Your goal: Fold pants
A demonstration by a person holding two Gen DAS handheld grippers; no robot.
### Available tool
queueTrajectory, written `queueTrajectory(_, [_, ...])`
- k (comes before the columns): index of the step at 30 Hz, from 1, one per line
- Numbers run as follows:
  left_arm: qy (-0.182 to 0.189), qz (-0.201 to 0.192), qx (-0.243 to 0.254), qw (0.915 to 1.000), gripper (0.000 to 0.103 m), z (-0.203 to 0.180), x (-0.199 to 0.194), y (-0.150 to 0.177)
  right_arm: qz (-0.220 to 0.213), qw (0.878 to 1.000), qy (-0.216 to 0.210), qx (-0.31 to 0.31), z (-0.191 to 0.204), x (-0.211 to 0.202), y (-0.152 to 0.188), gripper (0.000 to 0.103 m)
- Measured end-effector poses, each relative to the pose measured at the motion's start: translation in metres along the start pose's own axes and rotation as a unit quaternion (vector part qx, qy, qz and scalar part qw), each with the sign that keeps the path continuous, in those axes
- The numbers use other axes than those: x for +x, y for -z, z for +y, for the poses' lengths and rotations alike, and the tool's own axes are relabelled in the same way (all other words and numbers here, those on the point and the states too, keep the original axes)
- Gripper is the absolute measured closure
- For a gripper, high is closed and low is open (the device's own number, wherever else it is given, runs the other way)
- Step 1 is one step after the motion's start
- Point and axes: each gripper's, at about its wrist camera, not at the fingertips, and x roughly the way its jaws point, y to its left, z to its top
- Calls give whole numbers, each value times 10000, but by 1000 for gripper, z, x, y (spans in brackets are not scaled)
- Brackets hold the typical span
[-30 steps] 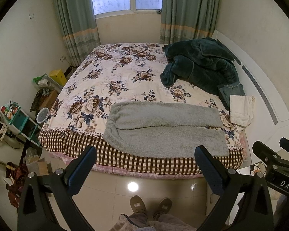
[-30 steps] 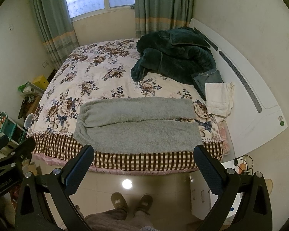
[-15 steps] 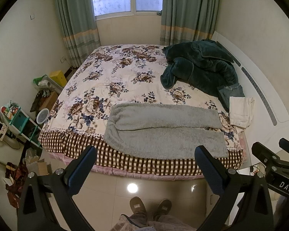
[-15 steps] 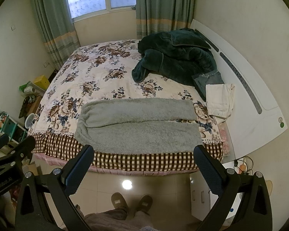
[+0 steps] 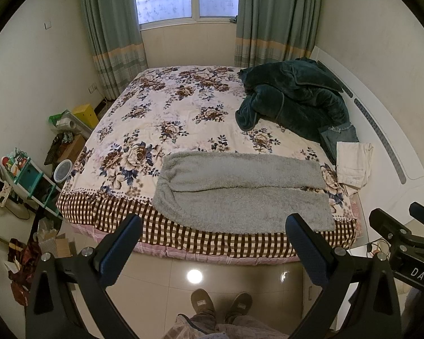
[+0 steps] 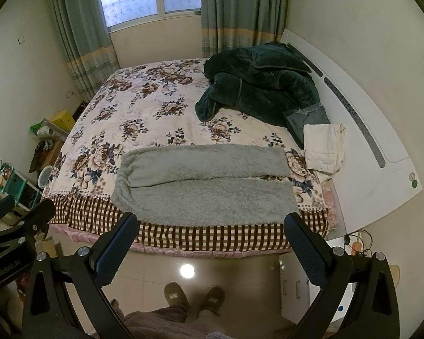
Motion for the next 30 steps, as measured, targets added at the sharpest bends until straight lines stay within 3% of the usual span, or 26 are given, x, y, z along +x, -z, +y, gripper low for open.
queueTrajectory(11, [-71,28,-70,9999,0,-5,-2,-7,85,9999,-117,-16,3,1,-6,0])
queueTrajectory(17, [-275,-3,-217,9994,0,-5,19,-8,125,9999,-106,18,-14,30,-4,0])
queueTrajectory(26, [-897,-35,-419,9951,0,-9,93,-38,106,9995,162,250,-50,119,-35,0])
queueTrajectory(30, [-974,188,-438,9941,0,-5,139,-54,190,9986,358,341,-64,179,-60,0])
